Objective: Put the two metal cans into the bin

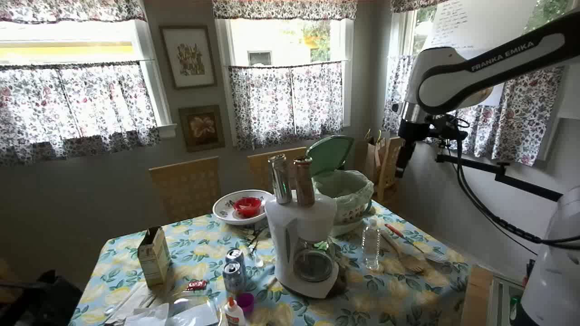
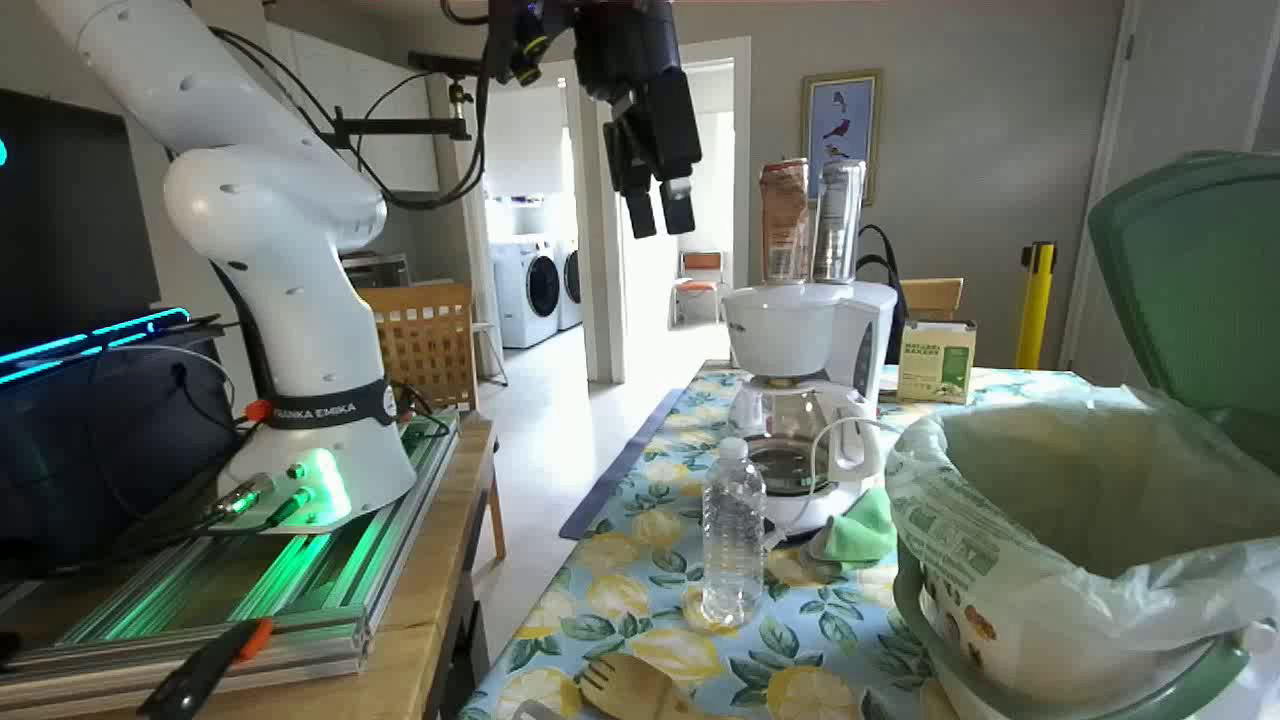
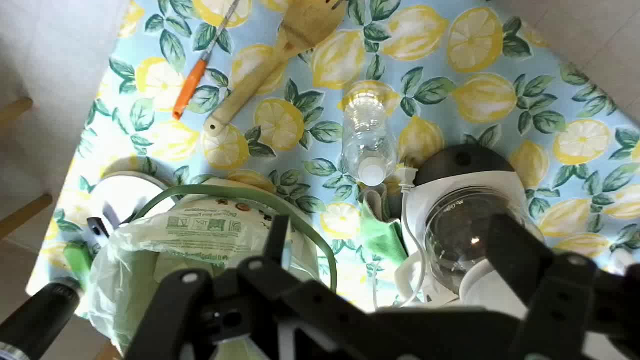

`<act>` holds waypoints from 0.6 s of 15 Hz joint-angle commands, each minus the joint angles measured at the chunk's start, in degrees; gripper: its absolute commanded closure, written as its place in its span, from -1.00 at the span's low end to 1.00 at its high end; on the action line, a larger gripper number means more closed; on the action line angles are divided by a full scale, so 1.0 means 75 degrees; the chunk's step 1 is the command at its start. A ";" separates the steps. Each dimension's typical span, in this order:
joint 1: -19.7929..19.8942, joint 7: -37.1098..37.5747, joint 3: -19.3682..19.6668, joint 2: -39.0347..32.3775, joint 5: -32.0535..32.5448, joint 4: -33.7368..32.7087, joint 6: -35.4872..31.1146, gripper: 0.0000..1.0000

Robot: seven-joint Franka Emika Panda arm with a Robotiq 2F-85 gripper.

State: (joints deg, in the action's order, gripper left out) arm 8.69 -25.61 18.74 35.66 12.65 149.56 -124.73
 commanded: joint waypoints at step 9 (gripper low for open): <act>-0.0580 -0.0943 -0.0065 -0.0192 -0.0157 -0.0178 -0.0734 -1.00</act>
State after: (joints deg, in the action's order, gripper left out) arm 7.07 -28.61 18.45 35.51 12.58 149.41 -126.98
